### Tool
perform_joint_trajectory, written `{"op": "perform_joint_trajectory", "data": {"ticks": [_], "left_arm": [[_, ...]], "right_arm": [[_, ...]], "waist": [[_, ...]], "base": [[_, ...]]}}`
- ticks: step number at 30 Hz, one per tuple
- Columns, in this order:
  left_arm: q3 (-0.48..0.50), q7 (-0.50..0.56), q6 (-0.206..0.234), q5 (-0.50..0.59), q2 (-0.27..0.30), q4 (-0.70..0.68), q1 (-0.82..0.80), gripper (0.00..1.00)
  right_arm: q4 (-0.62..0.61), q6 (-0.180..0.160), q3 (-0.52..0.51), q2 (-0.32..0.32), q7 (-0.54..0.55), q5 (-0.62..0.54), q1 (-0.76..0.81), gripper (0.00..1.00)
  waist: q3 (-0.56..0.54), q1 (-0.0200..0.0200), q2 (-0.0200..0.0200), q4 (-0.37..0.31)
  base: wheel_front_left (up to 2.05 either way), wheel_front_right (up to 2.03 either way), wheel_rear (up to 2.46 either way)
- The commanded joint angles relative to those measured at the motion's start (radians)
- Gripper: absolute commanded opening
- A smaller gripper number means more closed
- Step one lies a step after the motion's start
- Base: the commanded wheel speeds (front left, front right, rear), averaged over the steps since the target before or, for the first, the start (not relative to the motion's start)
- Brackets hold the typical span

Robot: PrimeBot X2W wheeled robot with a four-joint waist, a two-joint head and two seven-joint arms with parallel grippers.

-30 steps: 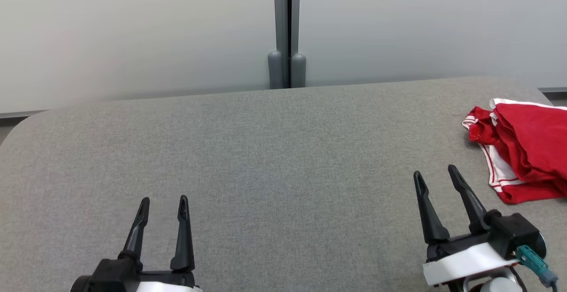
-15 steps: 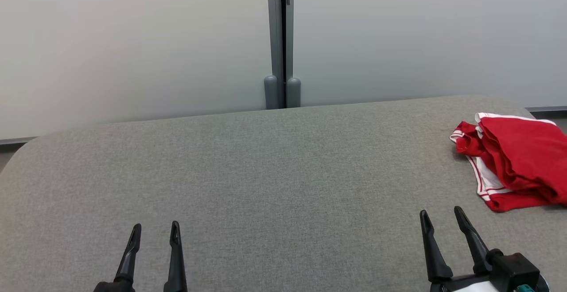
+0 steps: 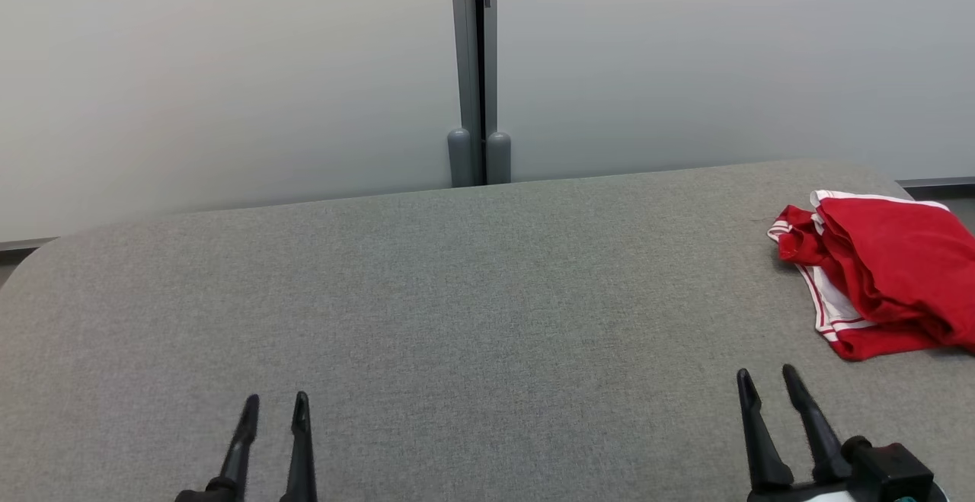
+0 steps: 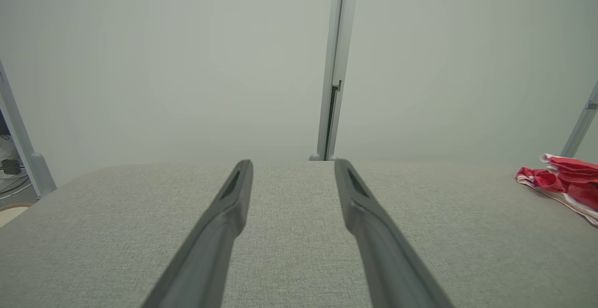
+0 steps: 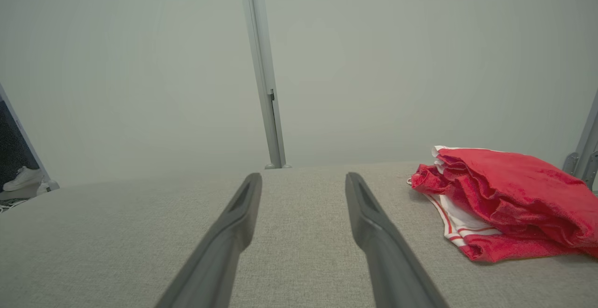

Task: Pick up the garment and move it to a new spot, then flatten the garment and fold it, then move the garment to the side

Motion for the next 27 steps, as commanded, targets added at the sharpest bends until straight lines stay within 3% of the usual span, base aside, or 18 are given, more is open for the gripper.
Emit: {"op": "perform_joint_trajectory", "data": {"ticks": [1,27], "left_arm": [[-0.002,0.000,0.000,-0.003,-0.001,0.007,0.004,0.00],[0.033,0.087,-0.070,-0.466,0.025,0.088,-0.088,0.00]], "right_arm": [[0.008,0.000,0.002,0.002,0.000,0.003,0.004,0.00],[0.035,0.000,-0.040,-0.011,0.096,0.462,-0.049,0.00]], "waist": [[0.000,0.0000,0.0000,0.000],[0.017,0.0000,0.0000,0.008]], "base": [[0.00,0.00,0.00],[0.00,0.00,0.00]]}}
